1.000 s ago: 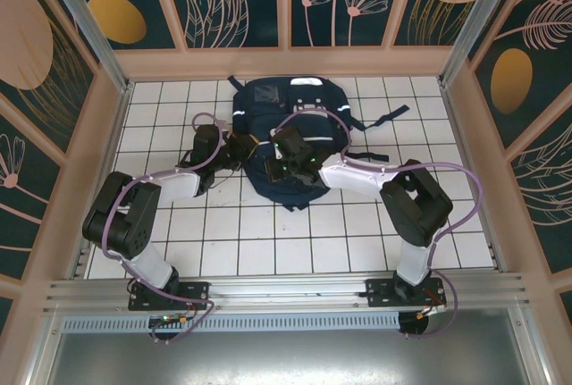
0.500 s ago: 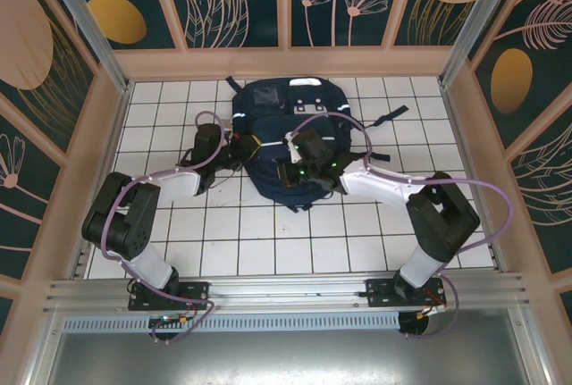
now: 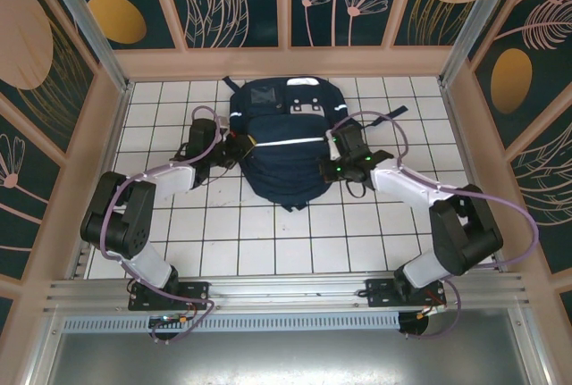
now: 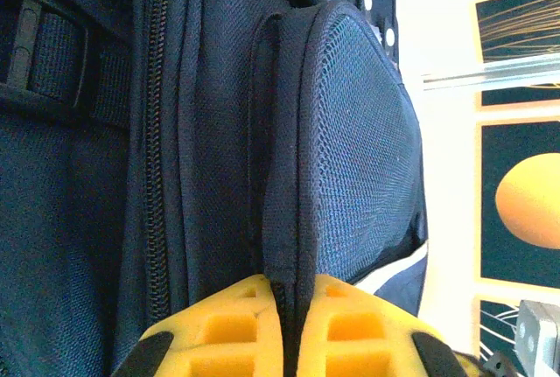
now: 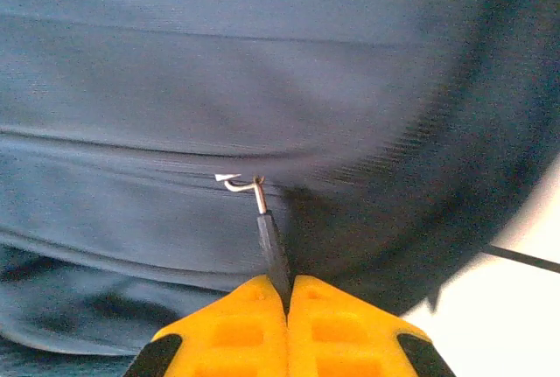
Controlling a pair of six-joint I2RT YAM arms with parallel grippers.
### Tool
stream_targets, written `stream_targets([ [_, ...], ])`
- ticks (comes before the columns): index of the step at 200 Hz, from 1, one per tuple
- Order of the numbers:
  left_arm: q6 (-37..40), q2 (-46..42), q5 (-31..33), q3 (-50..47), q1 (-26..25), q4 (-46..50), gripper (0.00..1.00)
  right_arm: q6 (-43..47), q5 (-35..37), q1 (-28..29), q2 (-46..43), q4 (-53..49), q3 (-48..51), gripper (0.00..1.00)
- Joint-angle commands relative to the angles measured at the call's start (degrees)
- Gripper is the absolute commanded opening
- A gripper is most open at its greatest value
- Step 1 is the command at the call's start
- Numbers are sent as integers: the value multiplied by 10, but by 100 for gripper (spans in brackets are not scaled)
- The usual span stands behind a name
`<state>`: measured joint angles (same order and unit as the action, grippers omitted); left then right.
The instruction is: Pack books, pencil case, and school supplies into a backpack
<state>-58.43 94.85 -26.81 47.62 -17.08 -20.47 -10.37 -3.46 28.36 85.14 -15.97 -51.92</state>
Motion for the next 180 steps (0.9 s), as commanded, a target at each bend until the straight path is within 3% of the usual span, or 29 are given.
stream_targets([
  [1, 46, -23, 17, 28, 29, 19, 0, 11, 93, -50, -25, -41, 14, 0],
  [21, 66, -14, 10, 44, 37, 37, 0, 25, 81, -59, -20, -15, 6, 0],
  [57, 110, 17, 5, 96, 67, 83, 0, 69, -30, -22, -3, 42, -2, 0],
  [66, 113, 24, 7, 107, 75, 88, 10, 74, -45, -6, 3, 54, -4, 0],
  [92, 120, 30, 21, 137, 81, 122, 58, 75, -78, 40, 34, 84, -27, 0],
  [111, 120, -7, 67, 121, 81, 136, 73, 65, -115, 74, 55, 126, -44, 0],
  [137, 93, -87, 106, 65, 81, 141, 80, 61, -136, 107, 92, 171, -82, 0],
  [180, -57, -182, 91, -80, 64, 47, 84, 57, -186, 146, 154, 208, -161, 0],
])
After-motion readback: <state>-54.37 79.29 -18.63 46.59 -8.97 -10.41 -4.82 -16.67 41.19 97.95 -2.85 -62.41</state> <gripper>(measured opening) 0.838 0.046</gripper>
